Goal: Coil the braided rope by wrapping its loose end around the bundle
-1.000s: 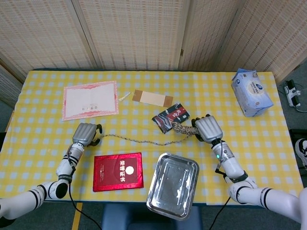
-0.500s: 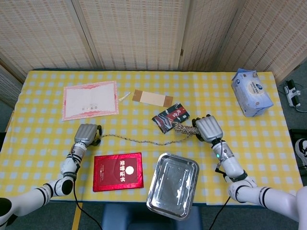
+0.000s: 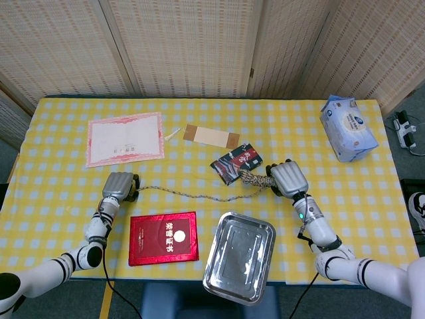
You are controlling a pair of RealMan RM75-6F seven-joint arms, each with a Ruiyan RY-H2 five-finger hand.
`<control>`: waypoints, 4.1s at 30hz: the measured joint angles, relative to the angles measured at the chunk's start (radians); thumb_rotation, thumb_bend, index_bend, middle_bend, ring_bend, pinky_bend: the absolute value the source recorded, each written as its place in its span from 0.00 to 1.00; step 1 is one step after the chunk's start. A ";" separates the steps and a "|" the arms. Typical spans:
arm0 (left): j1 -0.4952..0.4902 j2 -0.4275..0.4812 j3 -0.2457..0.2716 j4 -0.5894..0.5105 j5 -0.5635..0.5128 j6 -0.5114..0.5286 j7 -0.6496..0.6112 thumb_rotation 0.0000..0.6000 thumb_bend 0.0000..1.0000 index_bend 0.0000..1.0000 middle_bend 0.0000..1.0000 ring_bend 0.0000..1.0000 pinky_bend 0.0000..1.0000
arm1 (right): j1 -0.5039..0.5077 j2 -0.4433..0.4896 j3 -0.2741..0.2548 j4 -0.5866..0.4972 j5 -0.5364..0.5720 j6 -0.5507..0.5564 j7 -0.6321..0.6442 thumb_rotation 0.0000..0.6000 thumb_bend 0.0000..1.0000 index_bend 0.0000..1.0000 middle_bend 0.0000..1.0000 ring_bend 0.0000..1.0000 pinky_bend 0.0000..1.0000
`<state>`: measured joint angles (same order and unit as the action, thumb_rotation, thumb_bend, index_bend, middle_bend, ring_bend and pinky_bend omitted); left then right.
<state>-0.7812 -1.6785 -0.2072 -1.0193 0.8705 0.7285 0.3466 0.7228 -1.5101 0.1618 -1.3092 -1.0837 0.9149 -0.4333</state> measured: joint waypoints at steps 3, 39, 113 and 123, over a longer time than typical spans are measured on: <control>-0.001 0.000 0.003 0.001 0.000 0.000 -0.001 1.00 0.45 0.57 0.91 0.84 0.78 | 0.000 -0.001 -0.001 0.001 0.000 0.000 0.001 1.00 0.50 0.60 0.58 0.64 0.39; -0.015 0.381 -0.103 -0.588 0.171 0.163 -0.061 1.00 0.50 0.64 0.92 0.85 0.78 | 0.004 0.083 -0.003 -0.303 -0.300 0.006 0.442 1.00 0.53 0.68 0.64 0.70 0.53; -0.011 0.435 0.031 -0.577 0.110 0.136 -0.156 1.00 0.50 0.65 0.92 0.85 0.78 | -0.041 -0.038 0.158 -0.177 -0.277 0.074 1.089 1.00 0.58 0.81 0.72 0.77 0.61; -0.034 0.417 0.005 -0.589 0.242 0.162 -0.190 1.00 0.50 0.65 0.92 0.85 0.78 | -0.009 -0.002 0.066 -0.218 -0.375 0.027 1.045 1.00 0.58 0.81 0.72 0.77 0.61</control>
<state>-0.8148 -1.2610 -0.2018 -1.6084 1.1126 0.8905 0.1565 0.7139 -1.5116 0.2276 -1.5274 -1.4587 0.9416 0.6116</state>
